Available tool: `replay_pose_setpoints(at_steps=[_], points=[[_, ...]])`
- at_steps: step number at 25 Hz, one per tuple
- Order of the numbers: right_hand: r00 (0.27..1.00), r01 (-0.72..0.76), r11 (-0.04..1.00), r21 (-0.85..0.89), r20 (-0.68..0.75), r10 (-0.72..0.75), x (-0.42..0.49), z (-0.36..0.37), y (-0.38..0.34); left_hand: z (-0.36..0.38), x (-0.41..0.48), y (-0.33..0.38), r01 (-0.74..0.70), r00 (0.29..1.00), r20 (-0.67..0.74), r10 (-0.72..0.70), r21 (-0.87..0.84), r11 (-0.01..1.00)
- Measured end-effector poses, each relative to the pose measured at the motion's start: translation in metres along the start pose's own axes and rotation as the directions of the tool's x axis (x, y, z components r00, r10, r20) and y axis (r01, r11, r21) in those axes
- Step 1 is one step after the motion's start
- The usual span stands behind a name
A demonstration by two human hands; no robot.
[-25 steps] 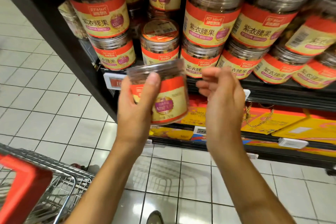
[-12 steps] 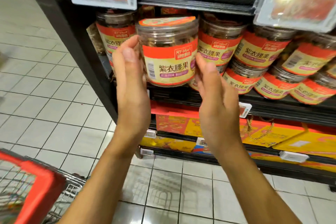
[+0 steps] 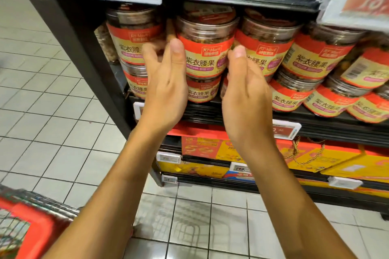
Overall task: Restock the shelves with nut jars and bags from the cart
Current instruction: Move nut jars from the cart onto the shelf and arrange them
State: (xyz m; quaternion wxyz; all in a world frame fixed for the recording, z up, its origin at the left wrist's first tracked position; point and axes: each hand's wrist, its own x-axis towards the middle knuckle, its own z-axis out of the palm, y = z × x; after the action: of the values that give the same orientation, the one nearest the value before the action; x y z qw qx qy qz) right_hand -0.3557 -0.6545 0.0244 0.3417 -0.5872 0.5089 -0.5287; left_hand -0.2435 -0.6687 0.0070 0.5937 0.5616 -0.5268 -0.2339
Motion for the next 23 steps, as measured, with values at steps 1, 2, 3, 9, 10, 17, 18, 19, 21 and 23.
replay_pose_setpoints(at_steps=[1,2,3,9,10,17,18,19,21,23], points=[[0.998,0.032,0.999,0.004,-0.045,-0.032,-0.004,0.000,0.002,0.001,-0.003,-0.003,0.000,1.000,-0.027,-0.002,-0.067,0.998],[0.995,0.063,0.998,0.022,-0.074,-0.061,-0.006,0.000,0.004,0.001,-0.006,-0.006,0.006,0.999,-0.047,-0.013,-0.140,0.990],[0.994,0.083,0.996,0.042,-0.074,-0.079,-0.008,0.000,0.006,0.002,-0.009,-0.010,0.006,0.999,-0.049,-0.016,-0.188,0.982],[0.998,0.059,0.998,0.022,-0.032,-0.058,-0.002,0.008,0.014,0.005,-0.009,-0.018,0.007,1.000,0.004,-0.006,-0.199,0.980],[0.998,0.057,0.998,0.003,-0.042,-0.056,-0.001,0.009,0.014,0.006,-0.008,-0.019,0.009,1.000,0.013,-0.007,-0.204,0.979],[0.997,0.057,0.998,-0.027,0.062,-0.055,-0.007,-0.001,0.016,-0.004,-0.031,-0.003,-0.001,1.000,0.018,0.000,0.067,0.998],[0.993,0.044,0.999,-0.019,0.113,-0.042,-0.012,-0.008,0.012,-0.011,-0.043,0.006,0.035,0.999,-0.031,-0.033,0.067,0.997],[0.986,0.026,1.000,-0.016,0.165,-0.023,-0.019,-0.017,0.006,-0.019,-0.055,0.016,0.106,0.992,-0.069,-0.104,0.026,0.994],[0.960,0.019,0.999,-0.028,0.279,-0.011,-0.040,-0.035,-0.008,-0.038,-0.090,0.042,0.269,0.955,-0.099,-0.279,-0.107,0.957],[0.914,0.036,0.999,-0.007,0.405,-0.030,-0.065,-0.056,-0.023,-0.058,-0.130,0.074,0.360,0.910,-0.141,-0.389,-0.193,0.913]])
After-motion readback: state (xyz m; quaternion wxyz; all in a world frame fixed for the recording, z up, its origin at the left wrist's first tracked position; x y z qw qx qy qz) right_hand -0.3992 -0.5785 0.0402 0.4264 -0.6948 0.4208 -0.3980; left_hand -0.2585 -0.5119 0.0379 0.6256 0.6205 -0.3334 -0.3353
